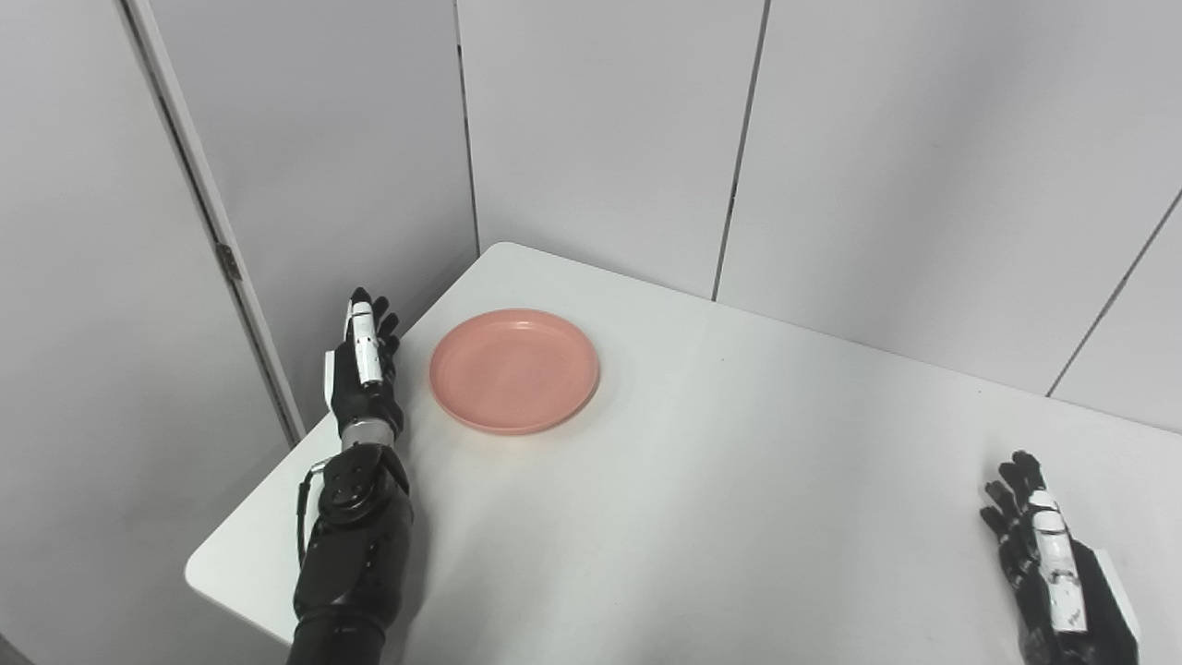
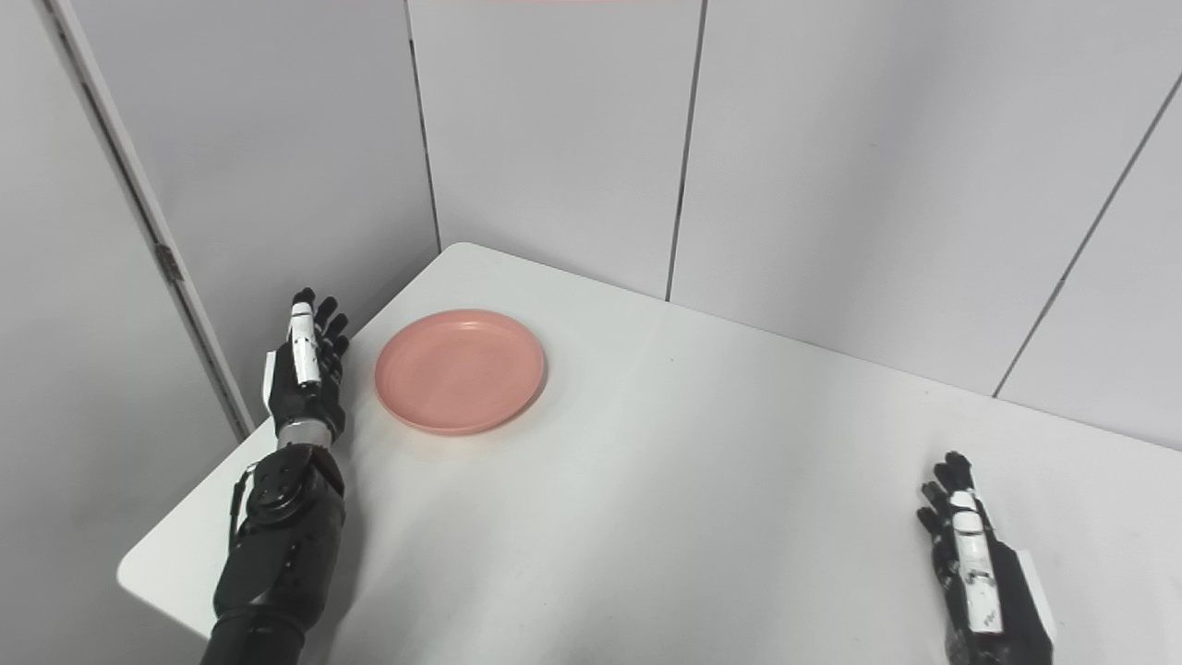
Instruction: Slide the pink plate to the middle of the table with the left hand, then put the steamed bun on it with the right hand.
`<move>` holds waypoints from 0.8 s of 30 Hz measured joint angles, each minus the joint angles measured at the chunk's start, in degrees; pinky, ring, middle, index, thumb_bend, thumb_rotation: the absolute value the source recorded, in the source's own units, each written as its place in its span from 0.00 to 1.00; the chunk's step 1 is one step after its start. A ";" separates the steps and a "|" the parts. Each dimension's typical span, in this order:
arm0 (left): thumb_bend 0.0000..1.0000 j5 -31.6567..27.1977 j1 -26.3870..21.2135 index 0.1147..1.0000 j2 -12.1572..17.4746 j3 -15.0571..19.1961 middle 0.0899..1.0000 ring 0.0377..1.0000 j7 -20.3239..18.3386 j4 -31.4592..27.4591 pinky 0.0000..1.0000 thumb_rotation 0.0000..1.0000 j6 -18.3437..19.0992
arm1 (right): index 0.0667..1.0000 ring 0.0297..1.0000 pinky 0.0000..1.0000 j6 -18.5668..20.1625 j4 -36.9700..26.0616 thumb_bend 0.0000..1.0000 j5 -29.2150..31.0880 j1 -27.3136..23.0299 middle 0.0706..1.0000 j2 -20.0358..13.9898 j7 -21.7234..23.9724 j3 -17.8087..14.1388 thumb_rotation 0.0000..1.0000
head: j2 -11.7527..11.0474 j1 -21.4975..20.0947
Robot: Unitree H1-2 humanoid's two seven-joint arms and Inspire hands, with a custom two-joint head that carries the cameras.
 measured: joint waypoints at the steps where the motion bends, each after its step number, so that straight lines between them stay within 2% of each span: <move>1: 0.42 -0.11 -0.16 0.95 0.07 -0.05 0.94 0.94 -0.20 0.33 0.97 1.00 -0.09 | 1.00 1.00 1.00 0.00 0.00 0.04 0.00 0.00 1.00 0.00 0.01 0.00 1.00 | 0.09 -0.09; 6: 0.41 -1.23 -0.96 0.95 0.68 -0.39 0.94 0.93 -1.84 3.13 0.95 1.00 -1.80 | 1.00 1.00 1.00 0.00 -0.11 0.04 0.00 0.01 1.00 -0.04 0.02 -0.01 1.00 | 0.17 -0.18; 16: 0.42 -3.29 -3.68 0.94 1.83 -1.72 0.94 0.93 -5.02 8.49 0.94 1.00 -2.82 | 1.00 1.00 1.00 0.56 -1.04 0.03 -0.15 0.30 1.00 -0.10 -0.33 -0.03 1.00 | 0.26 -0.79; 24: 0.41 -3.58 -5.56 0.93 1.73 -2.87 0.92 0.91 -8.18 11.26 0.90 1.00 -2.88 | 1.00 1.00 1.00 4.46 -4.35 0.01 -0.99 1.03 1.00 -0.03 -1.84 0.12 1.00 | 0.35 -1.23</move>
